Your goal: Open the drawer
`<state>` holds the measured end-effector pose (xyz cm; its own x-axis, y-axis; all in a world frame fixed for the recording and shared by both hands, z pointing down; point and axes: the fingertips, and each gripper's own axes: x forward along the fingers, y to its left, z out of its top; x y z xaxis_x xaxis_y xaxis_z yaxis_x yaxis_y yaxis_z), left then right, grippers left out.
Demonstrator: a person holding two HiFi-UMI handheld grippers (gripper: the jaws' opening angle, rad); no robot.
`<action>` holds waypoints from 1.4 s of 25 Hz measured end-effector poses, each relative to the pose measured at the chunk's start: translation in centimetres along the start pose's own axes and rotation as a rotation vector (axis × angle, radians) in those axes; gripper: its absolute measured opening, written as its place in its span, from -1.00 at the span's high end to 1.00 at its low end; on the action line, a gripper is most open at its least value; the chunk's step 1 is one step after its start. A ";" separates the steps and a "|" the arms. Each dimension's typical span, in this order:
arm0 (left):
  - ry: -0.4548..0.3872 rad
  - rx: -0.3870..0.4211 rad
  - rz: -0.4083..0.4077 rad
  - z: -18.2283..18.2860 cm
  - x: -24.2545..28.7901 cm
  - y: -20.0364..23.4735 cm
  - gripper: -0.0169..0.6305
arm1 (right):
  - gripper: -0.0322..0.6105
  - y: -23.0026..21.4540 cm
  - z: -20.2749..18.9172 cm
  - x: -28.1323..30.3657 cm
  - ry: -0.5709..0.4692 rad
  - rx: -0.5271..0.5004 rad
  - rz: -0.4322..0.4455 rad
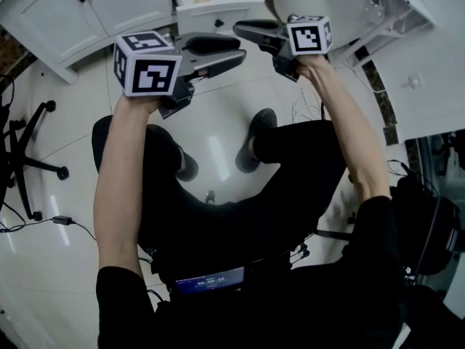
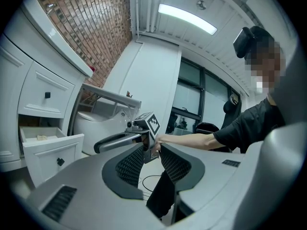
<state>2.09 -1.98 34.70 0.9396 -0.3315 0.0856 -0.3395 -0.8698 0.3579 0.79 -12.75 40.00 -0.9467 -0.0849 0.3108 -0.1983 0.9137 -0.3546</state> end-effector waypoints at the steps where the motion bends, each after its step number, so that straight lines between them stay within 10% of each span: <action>1: 0.001 0.003 -0.002 0.1 0.0 0.0 0.59 | 0.62 0.0 0.0 0.1 0.002 -0.001 0.002; 35: 0.023 0.013 -0.015 -1.0 0.1 -0.4 0.59 | 0.74 0.7 -0.8 0.1 0.021 -0.023 0.022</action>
<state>2.36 -1.28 35.50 0.9451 -0.3104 0.1018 -0.3262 -0.8794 0.3468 0.76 -11.81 40.54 -0.9452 -0.0569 0.3215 -0.1718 0.9241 -0.3414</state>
